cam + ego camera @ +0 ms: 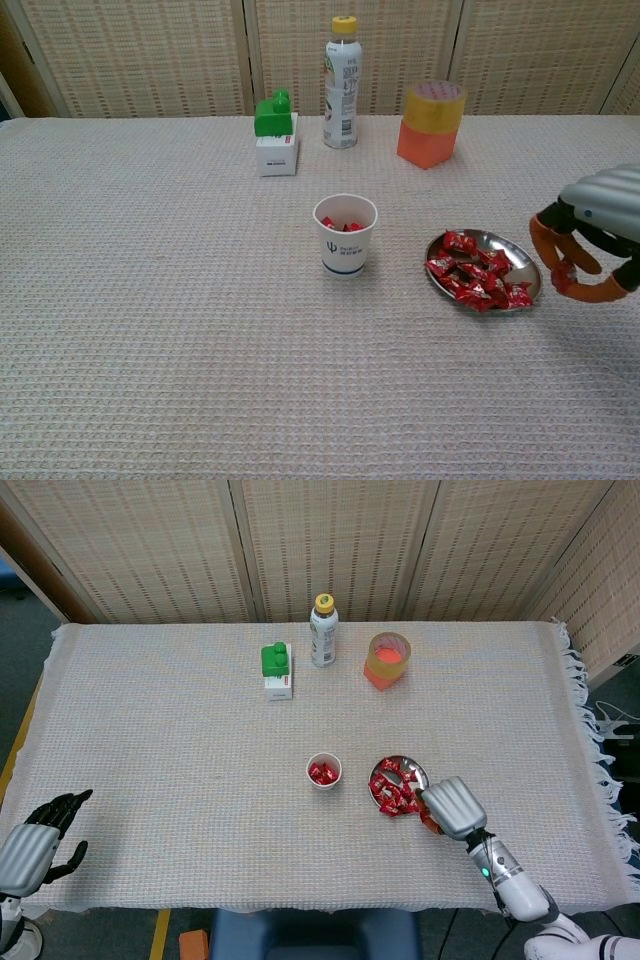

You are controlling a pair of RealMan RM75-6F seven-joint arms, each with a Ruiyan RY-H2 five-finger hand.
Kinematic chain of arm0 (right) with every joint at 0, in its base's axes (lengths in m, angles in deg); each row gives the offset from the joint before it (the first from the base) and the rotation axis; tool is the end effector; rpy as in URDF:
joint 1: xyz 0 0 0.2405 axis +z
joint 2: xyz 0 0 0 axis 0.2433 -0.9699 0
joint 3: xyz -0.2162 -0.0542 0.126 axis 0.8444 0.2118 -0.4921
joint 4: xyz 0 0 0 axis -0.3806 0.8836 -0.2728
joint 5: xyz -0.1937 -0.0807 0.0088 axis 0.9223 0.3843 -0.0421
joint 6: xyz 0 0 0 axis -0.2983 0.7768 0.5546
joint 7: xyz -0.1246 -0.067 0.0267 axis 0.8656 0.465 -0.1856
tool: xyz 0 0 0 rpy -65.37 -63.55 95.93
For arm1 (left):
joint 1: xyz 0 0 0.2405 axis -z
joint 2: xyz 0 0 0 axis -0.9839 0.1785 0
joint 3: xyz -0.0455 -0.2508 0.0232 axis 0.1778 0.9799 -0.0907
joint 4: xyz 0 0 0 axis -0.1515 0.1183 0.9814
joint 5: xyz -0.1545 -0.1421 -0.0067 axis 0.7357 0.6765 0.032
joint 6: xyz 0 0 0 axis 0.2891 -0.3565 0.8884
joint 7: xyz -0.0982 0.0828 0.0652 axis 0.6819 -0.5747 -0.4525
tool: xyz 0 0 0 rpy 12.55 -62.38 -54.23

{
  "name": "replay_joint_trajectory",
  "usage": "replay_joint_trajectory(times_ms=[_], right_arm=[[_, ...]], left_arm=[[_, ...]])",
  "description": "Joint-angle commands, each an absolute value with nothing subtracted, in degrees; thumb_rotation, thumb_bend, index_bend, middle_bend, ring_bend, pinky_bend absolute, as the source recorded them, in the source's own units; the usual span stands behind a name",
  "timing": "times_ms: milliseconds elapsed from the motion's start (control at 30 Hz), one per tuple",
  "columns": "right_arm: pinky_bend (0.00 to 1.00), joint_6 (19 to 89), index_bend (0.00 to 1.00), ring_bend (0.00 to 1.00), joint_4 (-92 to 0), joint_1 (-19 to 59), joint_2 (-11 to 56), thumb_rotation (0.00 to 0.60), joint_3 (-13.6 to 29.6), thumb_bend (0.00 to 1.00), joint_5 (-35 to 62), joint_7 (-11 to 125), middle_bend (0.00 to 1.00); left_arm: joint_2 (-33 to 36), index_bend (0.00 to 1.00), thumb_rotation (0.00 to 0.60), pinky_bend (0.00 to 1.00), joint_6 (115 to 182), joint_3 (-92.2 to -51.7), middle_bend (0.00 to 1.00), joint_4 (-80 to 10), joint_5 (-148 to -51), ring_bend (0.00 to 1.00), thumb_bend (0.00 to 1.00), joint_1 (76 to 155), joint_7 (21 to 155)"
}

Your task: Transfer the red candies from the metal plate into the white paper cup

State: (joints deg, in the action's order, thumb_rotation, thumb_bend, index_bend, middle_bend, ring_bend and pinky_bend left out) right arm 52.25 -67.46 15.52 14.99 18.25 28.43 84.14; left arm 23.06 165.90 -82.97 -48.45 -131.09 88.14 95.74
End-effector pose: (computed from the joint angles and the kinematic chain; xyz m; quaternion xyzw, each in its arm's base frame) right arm -0.2134 -0.2646 0.0348 0.7907 -0.3013 0.2994 0.4408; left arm -0.3224 0.1801 0.1561 -0.6699 -0.3843 -0.3632 0.5212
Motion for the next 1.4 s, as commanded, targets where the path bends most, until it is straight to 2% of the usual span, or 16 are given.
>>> replay_joint_trajectory(times_ms=[33,167,300,500,700,767,933,1033,1167,1333,1400], right_arm=[[0.94,49.7,0.61,0.76,-72.7,20.0,15.0,0.6,12.9,0.26,24.8,88.4,0.72],[0.94,47.7,0.61,0.76,-73.9,24.3,18.7,0.6,8.6,0.26,18.3,94.4,0.72],[0.94,48.0,0.61,0.76,-71.3,28.3,24.9,0.6,5.6,0.26,12.9,98.9,0.72],[0.94,47.4,0.6,0.76,-64.1,32.7,33.0,0.6,3.3,0.26,8.1,100.3,0.72],[0.94,47.1,0.59,0.76,-57.8,35.9,37.9,0.6,2.5,0.26,5.7,101.0,0.72],[0.94,46.9,0.52,0.76,-56.8,36.4,38.6,0.6,2.5,0.26,5.3,100.7,0.72],[0.94,45.9,0.21,0.76,-56.0,37.2,38.9,0.6,3.0,0.26,4.1,100.2,0.72],[0.94,45.3,0.09,0.75,-56.6,37.5,38.1,0.6,3.2,0.26,3.0,100.0,0.72],[0.94,45.9,0.09,0.75,-59.9,36.3,35.0,0.6,4.1,0.26,3.9,98.4,0.72],[0.94,48.5,0.05,0.74,-64.6,31.9,27.7,0.6,9.7,0.25,6.2,98.7,0.72],[0.94,48.5,0.04,0.74,-65.2,31.5,26.9,0.6,10.3,0.25,6.3,98.7,0.72]], left_arm=[[23.1,0.0,0.6,0.21,166.0,-82.9,0.13,-48.5,-131.1,0.1,0.47,88.1,95.8],[23.2,0.0,0.6,0.21,166.2,-82.9,0.13,-48.4,-131.0,0.1,0.47,88.1,96.2],[23.5,0.0,0.6,0.21,166.4,-82.9,0.13,-48.3,-131.2,0.1,0.47,88.0,97.0],[23.7,0.0,0.6,0.21,166.7,-82.9,0.13,-47.7,-131.4,0.1,0.47,88.1,98.4],[23.9,0.0,0.6,0.21,166.6,-83.0,0.13,-47.4,-131.4,0.1,0.47,88.1,99.4],[23.9,0.0,0.6,0.21,166.5,-82.9,0.13,-47.3,-131.3,0.1,0.47,88.2,99.6],[24.0,0.0,0.6,0.21,166.3,-82.9,0.13,-47.2,-131.3,0.1,0.47,88.3,100.0],[23.9,0.0,0.6,0.21,166.3,-83.0,0.13,-47.2,-131.4,0.1,0.47,88.4,99.9],[24.0,0.0,0.6,0.21,166.4,-83.0,0.13,-47.2,-131.3,0.1,0.47,88.3,100.0],[24.0,0.0,0.6,0.21,166.9,-83.0,0.13,-47.2,-131.5,0.1,0.47,88.1,99.9],[24.0,0.0,0.6,0.21,166.9,-83.0,0.13,-47.2,-131.5,0.1,0.47,88.1,99.8]])
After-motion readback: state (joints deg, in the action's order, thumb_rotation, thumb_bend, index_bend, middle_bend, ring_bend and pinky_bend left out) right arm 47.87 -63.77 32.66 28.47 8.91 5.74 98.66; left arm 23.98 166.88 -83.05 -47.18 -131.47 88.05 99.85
